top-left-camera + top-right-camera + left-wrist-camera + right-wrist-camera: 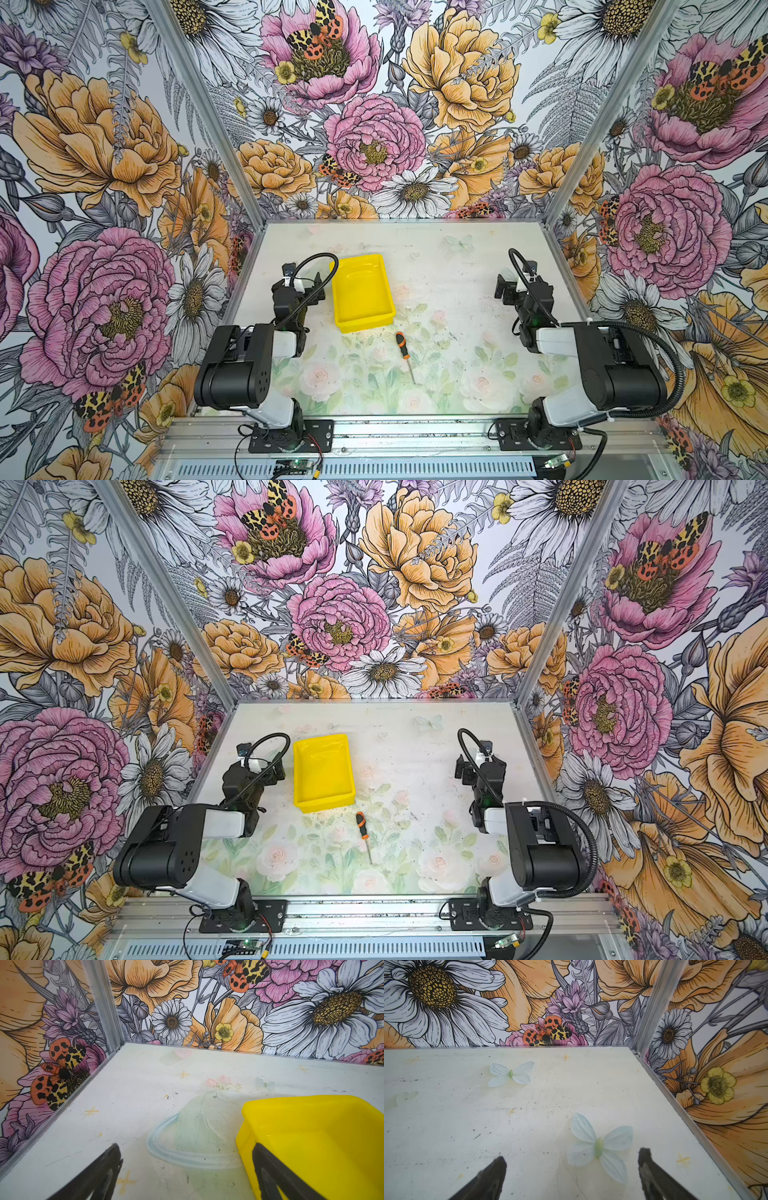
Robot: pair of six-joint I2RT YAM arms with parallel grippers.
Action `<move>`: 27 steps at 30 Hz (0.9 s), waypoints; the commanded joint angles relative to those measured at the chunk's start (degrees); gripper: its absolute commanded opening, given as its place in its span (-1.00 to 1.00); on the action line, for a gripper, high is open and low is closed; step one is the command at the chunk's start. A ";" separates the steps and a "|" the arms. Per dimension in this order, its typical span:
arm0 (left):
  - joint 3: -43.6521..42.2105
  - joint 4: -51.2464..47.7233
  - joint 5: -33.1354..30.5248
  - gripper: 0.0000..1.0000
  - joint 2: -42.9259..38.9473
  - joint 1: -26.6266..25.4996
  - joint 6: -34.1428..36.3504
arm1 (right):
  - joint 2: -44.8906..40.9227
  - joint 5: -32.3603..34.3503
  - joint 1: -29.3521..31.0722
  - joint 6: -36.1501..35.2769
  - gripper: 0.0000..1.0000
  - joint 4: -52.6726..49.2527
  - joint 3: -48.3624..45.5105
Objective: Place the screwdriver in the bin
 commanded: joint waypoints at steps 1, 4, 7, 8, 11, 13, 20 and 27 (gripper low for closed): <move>0.28 0.53 -1.00 0.97 0.03 -0.45 0.25 | 0.67 0.51 0.27 0.82 0.99 2.24 -0.42; 0.28 0.47 -1.00 0.97 0.08 -0.44 0.27 | 0.72 0.48 0.27 0.82 0.99 2.25 -0.37; 0.28 0.54 -1.00 0.97 0.08 -0.45 0.27 | 0.67 0.45 0.27 0.81 0.99 2.25 -0.40; 0.28 0.50 -1.00 0.97 0.08 -0.46 0.27 | 0.68 0.45 0.29 0.82 0.99 2.21 -0.43; 0.28 0.47 -0.99 0.97 0.08 -0.45 0.27 | 0.63 0.51 0.27 0.82 0.99 2.25 -0.37; 0.28 0.53 -1.00 0.97 0.08 -0.43 0.26 | 0.75 0.52 0.28 0.82 0.99 2.21 -0.35; 0.28 0.51 -1.00 0.97 0.04 -0.46 0.28 | 0.85 0.23 0.17 0.97 0.99 1.99 -0.17; -0.08 1.08 -1.00 0.97 -0.06 -0.55 0.27 | 0.67 0.34 0.18 0.90 0.99 2.11 -0.27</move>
